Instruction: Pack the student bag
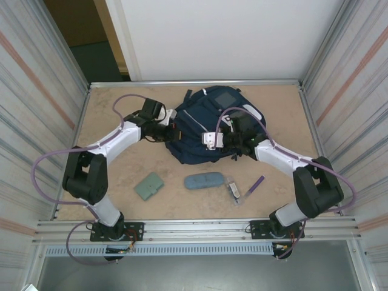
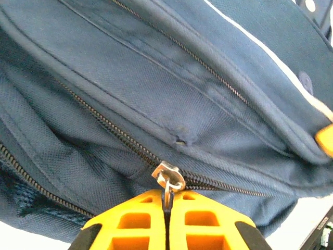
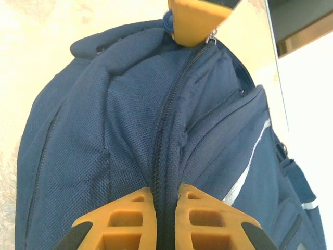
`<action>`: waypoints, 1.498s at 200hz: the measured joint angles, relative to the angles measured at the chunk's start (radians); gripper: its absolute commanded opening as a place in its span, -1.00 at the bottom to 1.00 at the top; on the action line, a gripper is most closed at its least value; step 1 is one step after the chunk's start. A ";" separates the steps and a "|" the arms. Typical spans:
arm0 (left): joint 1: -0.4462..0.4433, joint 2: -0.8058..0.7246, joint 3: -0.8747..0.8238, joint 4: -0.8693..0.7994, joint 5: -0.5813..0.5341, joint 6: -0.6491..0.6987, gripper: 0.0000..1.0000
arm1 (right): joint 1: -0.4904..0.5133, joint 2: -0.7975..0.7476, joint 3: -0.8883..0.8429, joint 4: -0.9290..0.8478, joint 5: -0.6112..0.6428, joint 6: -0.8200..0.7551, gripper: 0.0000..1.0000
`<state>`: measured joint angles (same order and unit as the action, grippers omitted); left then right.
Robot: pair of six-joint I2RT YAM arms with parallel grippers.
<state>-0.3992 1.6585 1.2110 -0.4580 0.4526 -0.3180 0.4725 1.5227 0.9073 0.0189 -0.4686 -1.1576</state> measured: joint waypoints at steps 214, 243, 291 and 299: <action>-0.263 0.154 0.184 0.035 0.076 -0.166 -1.00 | -0.074 0.008 0.025 -0.117 -0.098 0.188 -0.25; -0.259 0.149 0.156 0.040 0.085 -0.137 -1.00 | -0.057 0.047 0.040 -0.103 -0.055 0.176 -0.93; -0.148 0.067 0.055 0.006 0.101 -0.073 -1.00 | -0.068 0.048 0.039 -0.094 -0.023 0.154 -1.00; -0.122 0.056 0.051 -0.022 0.097 -0.056 -1.00 | -0.076 0.048 0.038 -0.090 -0.021 0.154 -1.00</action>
<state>-0.5209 1.7145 1.2625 -0.4797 0.5491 -0.3737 0.3965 1.5703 0.9455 -0.0708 -0.4900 -1.0035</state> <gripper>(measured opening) 0.054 0.077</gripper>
